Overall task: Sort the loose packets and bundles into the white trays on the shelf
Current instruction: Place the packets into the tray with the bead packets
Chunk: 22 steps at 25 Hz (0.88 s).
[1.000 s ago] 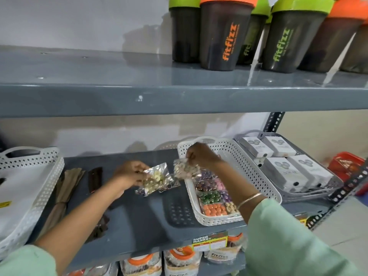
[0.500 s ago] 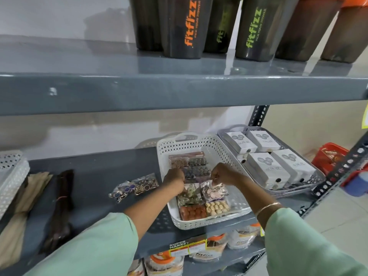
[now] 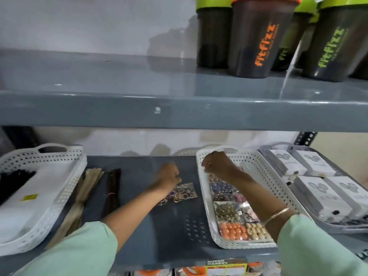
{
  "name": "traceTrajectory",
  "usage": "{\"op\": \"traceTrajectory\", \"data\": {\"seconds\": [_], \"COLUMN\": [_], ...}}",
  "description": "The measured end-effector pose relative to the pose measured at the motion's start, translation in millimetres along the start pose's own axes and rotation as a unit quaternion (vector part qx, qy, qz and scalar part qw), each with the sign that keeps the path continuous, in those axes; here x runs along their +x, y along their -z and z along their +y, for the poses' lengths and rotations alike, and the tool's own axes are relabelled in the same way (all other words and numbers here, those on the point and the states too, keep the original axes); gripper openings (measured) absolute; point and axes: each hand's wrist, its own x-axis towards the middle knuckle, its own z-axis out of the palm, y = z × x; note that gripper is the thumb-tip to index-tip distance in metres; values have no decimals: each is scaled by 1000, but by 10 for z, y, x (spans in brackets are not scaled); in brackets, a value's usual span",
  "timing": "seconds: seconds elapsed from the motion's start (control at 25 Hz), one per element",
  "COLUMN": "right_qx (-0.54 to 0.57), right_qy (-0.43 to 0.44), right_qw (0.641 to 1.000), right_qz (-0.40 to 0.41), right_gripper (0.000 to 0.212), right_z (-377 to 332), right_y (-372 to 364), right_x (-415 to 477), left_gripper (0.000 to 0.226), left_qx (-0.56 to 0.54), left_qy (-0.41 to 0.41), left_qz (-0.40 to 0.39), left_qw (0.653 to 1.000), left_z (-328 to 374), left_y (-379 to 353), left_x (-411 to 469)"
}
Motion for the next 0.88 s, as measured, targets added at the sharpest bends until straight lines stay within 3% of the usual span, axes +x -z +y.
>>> {"op": "traceTrajectory", "data": {"seconds": [0.16,0.28,0.36,0.44,0.52,0.64,0.72,0.8,0.88], "right_qx": [-54,-201,-218,-228,-206,-162,-103,-72,-109], "right_qy": [-5,26,8,5,5,24,-10,-50,-69], "right_qw": [995,971,966,964,969,983,994,996,990], "right_qz": [-88,-126,-139,-137,-139,-86,-35,-10,-47], "right_gripper": [26,32,30,28,33,39,35,32,29], "right_z": [-331,-366,-371,-401,-414,-429,-295,-16,319], "right_y": [-644,-971,-1028,-992,-900,-412,63,469,643], "right_x": [326,382,400,465,547,600,549,428,231], "left_gripper": [35,42,46,38,12,43,41,21,1], "left_qx": [149,165,153,108,46,-36,-72,-55,-24], "left_qy": [81,104,117,105,80,42,7,-39,-84], "left_qz": [-61,-85,-97,-103,-85,-57,-68,-86,-114], "left_qw": [984,977,976,983,992,997,995,994,990], "left_z": [-563,-759,-800,-779,-769,-655,-410,-55,318], "left_y": [46,-82,-91,10,174,437,503,415,170], "left_x": [70,90,89,82,87,165,255,326,347]}}
